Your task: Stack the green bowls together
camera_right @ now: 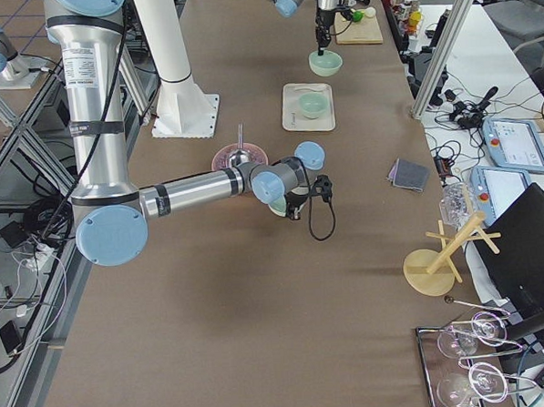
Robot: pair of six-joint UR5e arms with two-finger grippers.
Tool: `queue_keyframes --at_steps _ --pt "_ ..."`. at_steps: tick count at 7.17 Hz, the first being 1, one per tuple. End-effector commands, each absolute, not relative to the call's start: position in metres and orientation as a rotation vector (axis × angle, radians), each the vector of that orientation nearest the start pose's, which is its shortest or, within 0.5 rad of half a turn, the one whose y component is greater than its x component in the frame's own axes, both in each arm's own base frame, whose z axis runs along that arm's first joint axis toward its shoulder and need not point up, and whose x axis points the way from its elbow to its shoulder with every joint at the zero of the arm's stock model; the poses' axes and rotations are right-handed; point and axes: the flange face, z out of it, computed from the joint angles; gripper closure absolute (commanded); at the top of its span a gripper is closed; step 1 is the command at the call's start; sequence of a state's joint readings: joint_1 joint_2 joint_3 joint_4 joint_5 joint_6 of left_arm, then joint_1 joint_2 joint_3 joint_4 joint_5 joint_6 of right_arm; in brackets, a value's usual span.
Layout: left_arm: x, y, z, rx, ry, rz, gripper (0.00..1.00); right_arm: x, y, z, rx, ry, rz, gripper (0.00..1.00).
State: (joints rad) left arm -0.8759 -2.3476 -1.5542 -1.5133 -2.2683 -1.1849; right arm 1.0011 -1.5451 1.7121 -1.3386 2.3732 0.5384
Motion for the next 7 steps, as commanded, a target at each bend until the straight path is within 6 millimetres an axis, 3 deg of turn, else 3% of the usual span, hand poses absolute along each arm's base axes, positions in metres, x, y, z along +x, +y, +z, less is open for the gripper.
queue_keyframes --at_steps 1,4,7 --pt "0.444 -0.582 0.175 -0.134 0.921 -0.228 1.0 -0.208 -0.493 0.509 -0.136 -1.005 -0.108 1.0" --pt "0.516 -0.566 0.186 -0.128 0.956 -0.284 1.0 -0.201 -0.51 0.482 -0.12 -1.046 -0.077 1.0" --pt "0.532 -0.552 0.186 -0.148 0.953 -0.272 1.0 -0.205 -0.519 0.465 -0.117 -1.052 -0.049 1.0"
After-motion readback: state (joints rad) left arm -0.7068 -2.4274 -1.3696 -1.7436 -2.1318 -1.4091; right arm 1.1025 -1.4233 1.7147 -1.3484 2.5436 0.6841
